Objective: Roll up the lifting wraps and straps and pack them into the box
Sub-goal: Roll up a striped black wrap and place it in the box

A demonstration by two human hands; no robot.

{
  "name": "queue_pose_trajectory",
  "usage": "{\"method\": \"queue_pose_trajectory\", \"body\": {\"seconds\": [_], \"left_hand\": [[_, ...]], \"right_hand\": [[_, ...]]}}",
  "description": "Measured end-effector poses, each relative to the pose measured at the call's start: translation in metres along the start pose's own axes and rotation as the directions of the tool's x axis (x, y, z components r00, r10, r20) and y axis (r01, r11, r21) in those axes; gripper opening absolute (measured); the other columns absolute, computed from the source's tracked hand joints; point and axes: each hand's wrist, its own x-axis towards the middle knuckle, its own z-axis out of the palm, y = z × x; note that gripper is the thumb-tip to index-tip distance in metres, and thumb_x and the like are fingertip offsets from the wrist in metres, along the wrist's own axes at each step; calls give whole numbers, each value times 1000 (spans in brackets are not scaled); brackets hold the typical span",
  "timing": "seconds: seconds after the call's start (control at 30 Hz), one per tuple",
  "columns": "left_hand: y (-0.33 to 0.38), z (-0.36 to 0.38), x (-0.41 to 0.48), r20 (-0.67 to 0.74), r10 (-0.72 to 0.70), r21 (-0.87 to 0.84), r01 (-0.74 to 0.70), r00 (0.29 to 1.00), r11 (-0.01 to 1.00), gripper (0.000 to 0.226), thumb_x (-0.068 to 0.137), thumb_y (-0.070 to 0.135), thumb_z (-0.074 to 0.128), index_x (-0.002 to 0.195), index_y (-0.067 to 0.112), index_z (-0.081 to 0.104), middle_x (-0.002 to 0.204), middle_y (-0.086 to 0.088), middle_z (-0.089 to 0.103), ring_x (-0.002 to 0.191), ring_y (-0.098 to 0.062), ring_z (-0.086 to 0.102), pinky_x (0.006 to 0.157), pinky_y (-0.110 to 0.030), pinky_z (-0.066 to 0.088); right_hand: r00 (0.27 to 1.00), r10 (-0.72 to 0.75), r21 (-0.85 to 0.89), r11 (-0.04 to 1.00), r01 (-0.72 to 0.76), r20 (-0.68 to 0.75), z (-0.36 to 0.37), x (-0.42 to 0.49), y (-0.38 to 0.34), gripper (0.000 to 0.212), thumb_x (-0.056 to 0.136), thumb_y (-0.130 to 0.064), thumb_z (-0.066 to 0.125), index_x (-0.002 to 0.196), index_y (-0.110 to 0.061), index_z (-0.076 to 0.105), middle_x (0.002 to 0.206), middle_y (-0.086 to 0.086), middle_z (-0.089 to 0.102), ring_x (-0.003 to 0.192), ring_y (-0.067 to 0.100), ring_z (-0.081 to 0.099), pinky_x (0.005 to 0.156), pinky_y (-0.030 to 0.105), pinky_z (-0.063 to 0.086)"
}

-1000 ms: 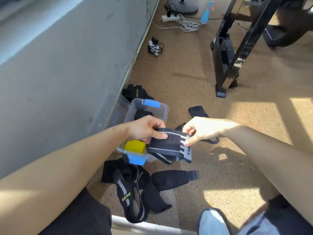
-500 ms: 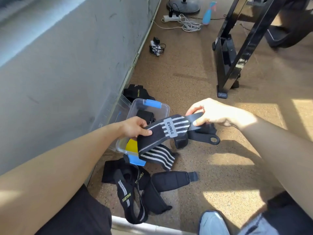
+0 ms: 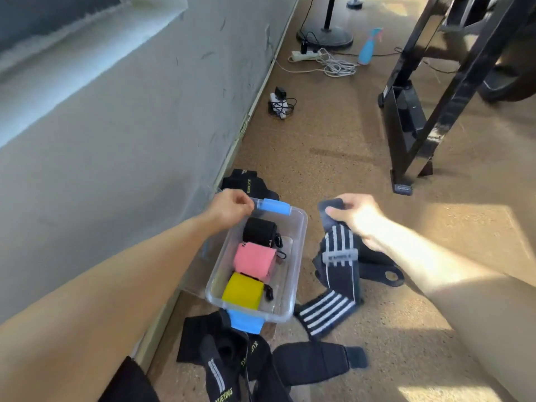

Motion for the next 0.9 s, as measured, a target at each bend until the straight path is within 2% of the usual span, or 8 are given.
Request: {"method": "queue_pose_trajectory", "body": {"seconds": [0.17, 0.33, 0.47, 0.53, 0.63, 0.7, 0.83, 0.9], "left_hand": [[-20, -1, 92, -63, 51, 141, -41, 997, 989, 7, 94, 23, 71, 100, 24, 68, 89, 3, 70, 89, -21, 68, 87, -36, 54], [-35, 19, 160, -40, 124, 396, -98, 992, 913, 54, 91, 39, 74, 139, 22, 56, 133, -4, 64, 119, -24, 61, 102, -41, 50], [-54, 30, 202, 31, -41, 608, 14, 999, 794, 100, 77, 68, 73, 157, 25, 33, 156, -9, 44, 140, -38, 43, 112, -54, 42], [-59, 33, 213, 62, -120, 633, 54, 991, 773, 112, 71, 68, 79, 160, 24, 28, 158, -9, 44, 142, -38, 43, 113, -54, 42], [-58, 30, 218, 19, -106, 537, 79, 994, 840, 99, 71, 40, 92, 153, 19, 42, 147, -8, 56, 131, -32, 56, 107, -48, 49], [-55, 24, 218, -19, -90, 443, 90, 996, 892, 85, 75, 28, 91, 149, 16, 50, 142, -9, 60, 126, -30, 59, 107, -44, 49], [-39, 6, 207, -93, -15, 173, 31, 996, 984, 73, 84, 18, 85, 148, 14, 51, 143, -7, 57, 129, -25, 56, 113, -42, 45], [-22, -7, 197, -141, 33, -10, -35, 989, 999, 66, 86, 14, 82, 145, 17, 53, 135, -8, 61, 118, -23, 63, 103, -38, 54]], "right_hand": [[996, -67, -53, 996, 71, 66, 37, 46, 42, 13, 92, -9, 74, 87, -21, 78, 90, 5, 78, 86, 21, 70, 80, 35, 55], [995, -95, -36, 995, 95, 24, 50, 94, 67, 21, 87, -12, 80, 78, -30, 78, 80, -5, 76, 77, 14, 66, 76, 32, 52], [990, -126, -92, 987, 132, 66, 48, 109, 78, 26, 85, -14, 82, 73, -37, 77, 80, -8, 77, 79, 13, 68, 81, 36, 56], [987, -146, -108, 982, 153, 70, 49, 113, 79, 28, 85, -14, 82, 73, -38, 76, 82, -8, 77, 81, 13, 69, 82, 36, 56], [984, -165, -97, 980, 171, 70, 54, 115, 78, 24, 87, -11, 80, 78, -32, 75, 82, -7, 75, 76, 5, 65, 77, 22, 51], [984, -166, -102, 980, 172, 64, 54, 111, 73, 14, 88, -10, 79, 86, -23, 78, 75, -14, 70, 62, -9, 59, 61, 5, 42], [985, -155, -127, 978, 163, 73, 52, 107, 69, 8, 89, -11, 78, 93, -17, 79, 69, -16, 63, 51, -15, 53, 49, 4, 37], [986, -148, -155, 975, 158, 77, 52, 107, 67, 8, 90, -15, 78, 91, -23, 79, 72, -14, 67, 56, -6, 57, 48, 6, 37]]}}
